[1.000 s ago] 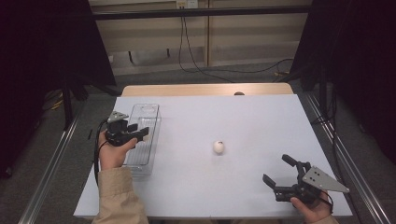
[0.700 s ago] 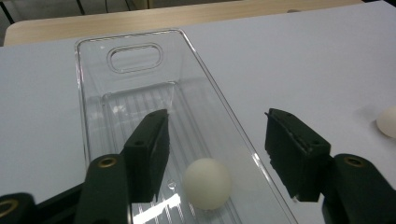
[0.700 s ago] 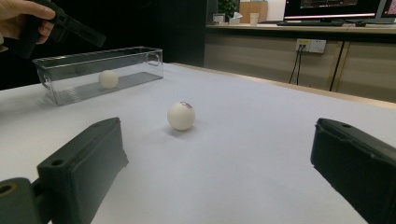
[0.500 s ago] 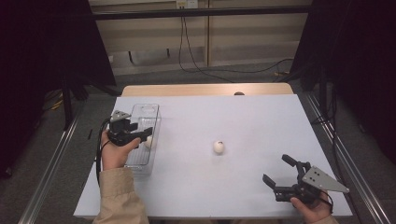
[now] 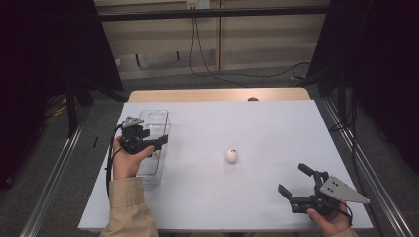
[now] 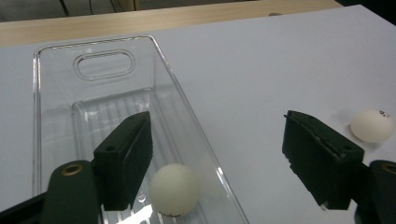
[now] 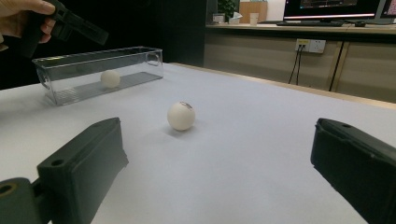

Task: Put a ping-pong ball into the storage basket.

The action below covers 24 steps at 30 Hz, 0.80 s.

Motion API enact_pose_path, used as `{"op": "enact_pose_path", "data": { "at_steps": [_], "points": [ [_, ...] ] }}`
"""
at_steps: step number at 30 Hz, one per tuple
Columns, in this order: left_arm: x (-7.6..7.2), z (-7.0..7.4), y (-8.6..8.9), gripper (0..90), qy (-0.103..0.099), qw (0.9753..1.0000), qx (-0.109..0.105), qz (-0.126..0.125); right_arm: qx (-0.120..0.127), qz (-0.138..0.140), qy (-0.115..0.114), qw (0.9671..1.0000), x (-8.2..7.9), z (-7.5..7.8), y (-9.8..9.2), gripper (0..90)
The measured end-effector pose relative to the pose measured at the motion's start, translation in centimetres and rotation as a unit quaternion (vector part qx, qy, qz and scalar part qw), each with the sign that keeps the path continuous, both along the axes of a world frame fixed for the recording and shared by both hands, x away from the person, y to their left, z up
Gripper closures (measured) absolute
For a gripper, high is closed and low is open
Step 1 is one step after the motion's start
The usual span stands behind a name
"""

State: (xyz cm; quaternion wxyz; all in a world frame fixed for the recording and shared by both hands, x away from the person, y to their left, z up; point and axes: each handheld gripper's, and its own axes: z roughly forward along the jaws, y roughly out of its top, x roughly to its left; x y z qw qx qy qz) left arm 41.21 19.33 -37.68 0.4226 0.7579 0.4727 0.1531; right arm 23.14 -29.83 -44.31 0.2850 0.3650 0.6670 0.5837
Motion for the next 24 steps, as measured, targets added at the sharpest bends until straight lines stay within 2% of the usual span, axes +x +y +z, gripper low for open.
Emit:
{"op": "enact_pose_path", "data": {
  "at_steps": [16, 24],
  "points": [
    [0.1, -0.1, -1.7, 18.7, 0.007, 0.9995, 0.01, -0.029, 0.001, 0.001, 0.001, 1.0, 0.1, 0.0, 0.0, 2.3],
    [0.1, -0.1, -2.3, 17.5, 0.007, 0.9993, 0.011, -0.035, 0.002, 0.0, 0.001, 1.0, 0.1, 0.0, 0.0, 2.2]
  ]
}}
